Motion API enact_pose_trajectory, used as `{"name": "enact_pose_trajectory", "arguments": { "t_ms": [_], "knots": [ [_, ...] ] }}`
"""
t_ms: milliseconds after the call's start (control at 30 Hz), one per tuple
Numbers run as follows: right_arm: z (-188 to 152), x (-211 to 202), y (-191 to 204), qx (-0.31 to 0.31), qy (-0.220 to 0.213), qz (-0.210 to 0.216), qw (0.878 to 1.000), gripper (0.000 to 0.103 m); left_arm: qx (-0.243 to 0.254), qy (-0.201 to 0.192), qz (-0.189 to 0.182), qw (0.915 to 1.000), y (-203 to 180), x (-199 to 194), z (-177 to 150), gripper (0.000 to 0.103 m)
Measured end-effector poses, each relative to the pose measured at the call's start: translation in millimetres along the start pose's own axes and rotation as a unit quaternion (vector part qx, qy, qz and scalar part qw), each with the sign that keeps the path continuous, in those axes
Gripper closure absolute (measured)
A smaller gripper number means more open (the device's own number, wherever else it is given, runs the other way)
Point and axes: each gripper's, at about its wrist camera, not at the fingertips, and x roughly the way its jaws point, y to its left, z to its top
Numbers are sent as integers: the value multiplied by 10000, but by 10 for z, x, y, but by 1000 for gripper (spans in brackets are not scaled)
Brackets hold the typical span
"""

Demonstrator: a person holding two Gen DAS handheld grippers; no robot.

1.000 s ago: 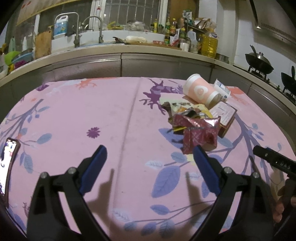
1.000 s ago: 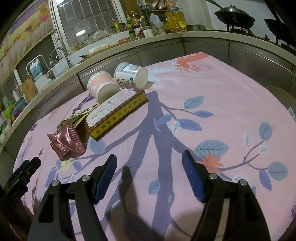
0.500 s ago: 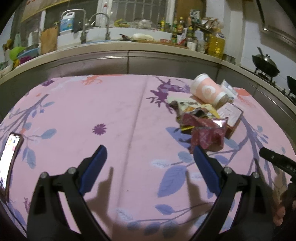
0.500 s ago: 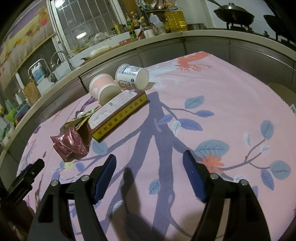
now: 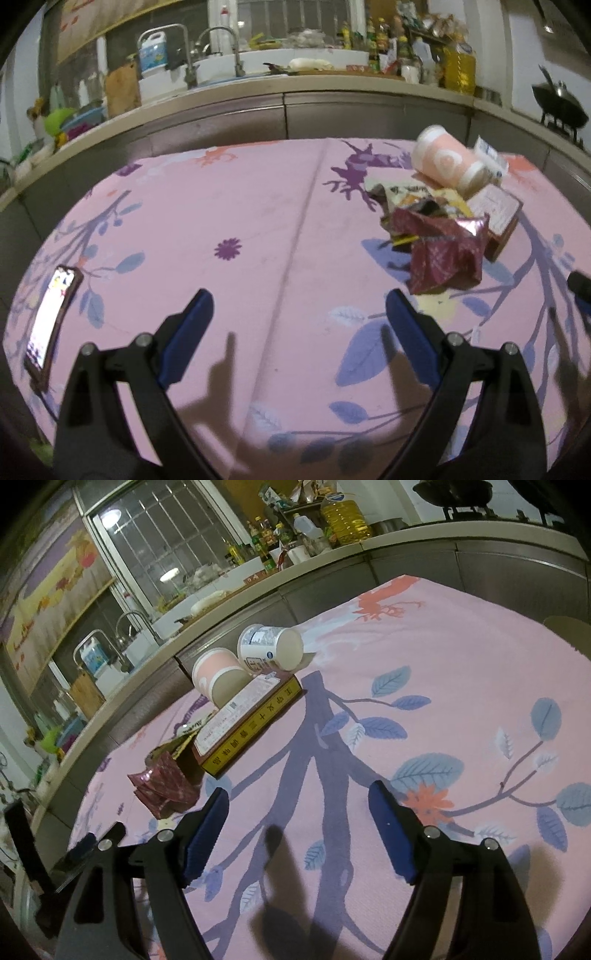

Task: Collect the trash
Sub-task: 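Bring both open tools back over the remaining trash on the table, then grasp the pink foil wrapper with the left tool while the right tool grasps the white snack packet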

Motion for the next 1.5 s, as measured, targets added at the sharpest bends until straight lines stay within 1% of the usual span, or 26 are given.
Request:
{"name": "enact_pose_trajectory", "arguments": {
  "t_ms": [67,133,267,333,367,567,700,833,867,900,967,1000,1033,1067,1100,1200,1267,1333,1367,1467,1500],
  "knots": [
    [5,-2,-7,28,1,128,9999,22,106,180,17,9998,-35,56,4,13],
    [10,-2,-8,24,18,266,9996,17,61,294,33,9995,-15,102,15,13],
    [11,-16,0,39,26,377,9993,16,-172,217,-208,9994,85,81,22,13],
    [10,-24,-1,67,23,403,9992,16,-216,153,-338,9991,122,56,23,13],
    [5,-27,-5,81,19,415,9991,16,-200,140,-341,9991,122,50,26,13],
    [7,-31,0,79,32,427,9991,15,363,202,-571,9975,-65,46,173,12],
    [-6,-11,67,-99,136,399,9991,15,291,272,-1178,9922,-209,67,369,13],
    [-26,-1,110,-196,176,363,9990,15,206,519,-1824,9816,-438,184,541,13],
    [-30,-4,113,-192,174,365,9990,15,209,569,-1894,9800,-482,219,552,18],
    [-29,-4,116,-193,173,365,9990,15,220,664,-1918,9789,-538,271,560,28],
    [-29,-4,116,-202,174,358,9990,15,275,980,-1901,9765,-615,390,540,62],
    [-30,-6,119,-211,174,353,9990,15,199,1096,-1942,9746,-606,424,513,65],
    [-29,-6,117,-209,175,355,9990,15,113,1104,-1944,9746,-570,422,492,78],
    [-28,-6,117,-203,176,359,9990,15,41,1121,-1988,9736,-513,412,469,88],
    [-29,-4,118,-201,180,357,9990,15,-12,1152,-2024,9725,-455,405,450,91],
    [-31,2,147,-259,224,319,9989,15,-279,1240,-2047,9705,-184,379,350,93],
    [-36,23,195,-350,302,324,9984,16,-395,1211,-1965,9722,0,346,282,93],
    [-26,65,279,-440,383,440,9973,16,-460,1186,-1878,9739,141,322,236,94],
    [1,97,344,-443,431,568,9965,17,-491,1176,-1834,9747,210,307,220,94],
    [155,220,651,-628,545,965,9919,25,-610,1091,-1664,9781,440,265,180,94],
    [206,259,756,-745,560,1030,9903,32,-655,1069,-1629,9786,504,260,172,94]
  ]
}}
